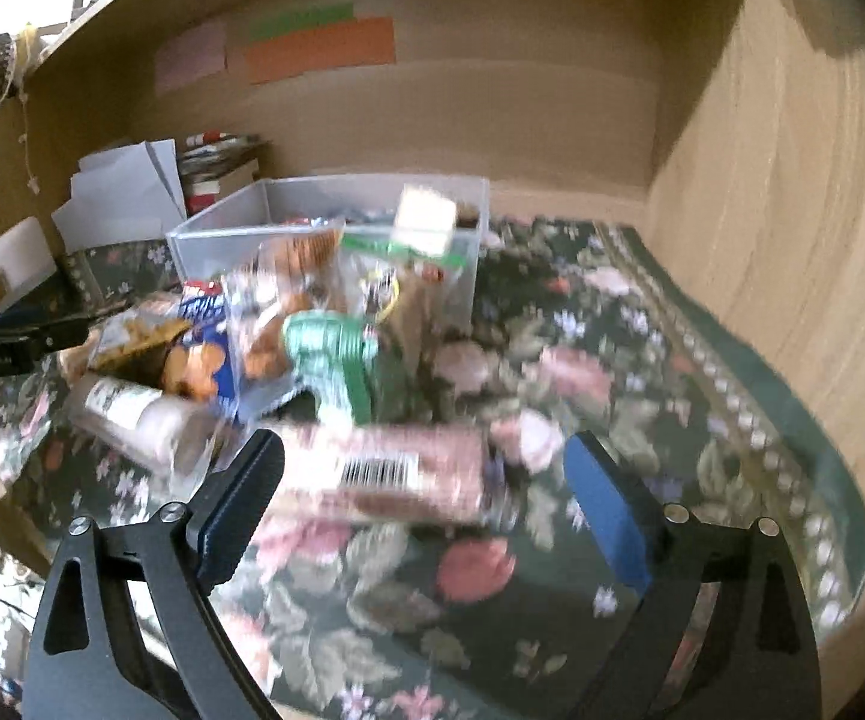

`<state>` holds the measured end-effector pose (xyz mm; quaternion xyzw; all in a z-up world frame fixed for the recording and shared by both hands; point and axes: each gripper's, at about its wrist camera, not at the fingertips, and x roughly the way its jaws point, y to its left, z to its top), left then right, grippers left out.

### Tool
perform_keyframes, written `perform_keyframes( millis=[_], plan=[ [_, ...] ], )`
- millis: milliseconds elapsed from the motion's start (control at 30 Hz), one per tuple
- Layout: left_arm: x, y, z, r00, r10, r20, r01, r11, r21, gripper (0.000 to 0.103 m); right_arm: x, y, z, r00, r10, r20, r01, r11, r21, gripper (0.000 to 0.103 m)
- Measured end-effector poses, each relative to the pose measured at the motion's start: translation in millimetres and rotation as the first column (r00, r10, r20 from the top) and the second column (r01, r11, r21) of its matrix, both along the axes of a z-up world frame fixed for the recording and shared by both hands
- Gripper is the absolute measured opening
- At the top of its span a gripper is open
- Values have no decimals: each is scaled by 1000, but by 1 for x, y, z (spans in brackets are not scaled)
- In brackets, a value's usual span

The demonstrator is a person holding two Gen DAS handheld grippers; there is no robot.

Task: Organize snacks
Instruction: 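Grasp the pastry bag with the left tool while the right tool grasps the striped wafer roll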

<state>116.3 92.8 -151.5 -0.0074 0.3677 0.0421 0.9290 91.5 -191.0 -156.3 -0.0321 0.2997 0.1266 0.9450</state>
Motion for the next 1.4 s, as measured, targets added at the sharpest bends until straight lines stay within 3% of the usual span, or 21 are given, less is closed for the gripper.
perform_keyframes(
  millis=[200,333,533,600,933,1033,1133,1267,1400],
  plan=[
    [2,-10,-8,1000,-28,0,28,1000,6,98,-5,2,-13,998,14,-64,-11,999,48,94],
    [9,-10,-13,1000,-25,-6,25,1000,3,98,0,15,-18,997,30,-78,-27,999,46,103],
    [20,-7,-21,1000,-9,-17,9,1000,-10,98,7,32,-26,997,12,-82,-16,998,-54,103],
    [21,-2,-23,1000,2,-17,-2,1000,-12,98,9,27,-28,996,16,-89,-20,999,-49,103],
    [25,6,-29,1000,3,-17,-3,1000,-4,95,22,-34,-16,980,-188,-72,181,979,-97,103],
    [31,4,-28,1000,-10,-17,10,1000,-23,87,28,-48,-7,974,-213,-81,211,977,-30,103],
    [40,0,-28,999,-36,-28,34,999,-37,71,38,-49,3,977,-197,-79,200,979,27,103],
    [46,-4,-32,997,-66,-37,63,995,-79,47,64,-43,6,976,-190,-101,195,980,34,101],
    [41,-6,-32,998,-56,-22,55,996,-67,45,83,-34,-2,977,-156,-147,157,988,-11,88]
  ],
)
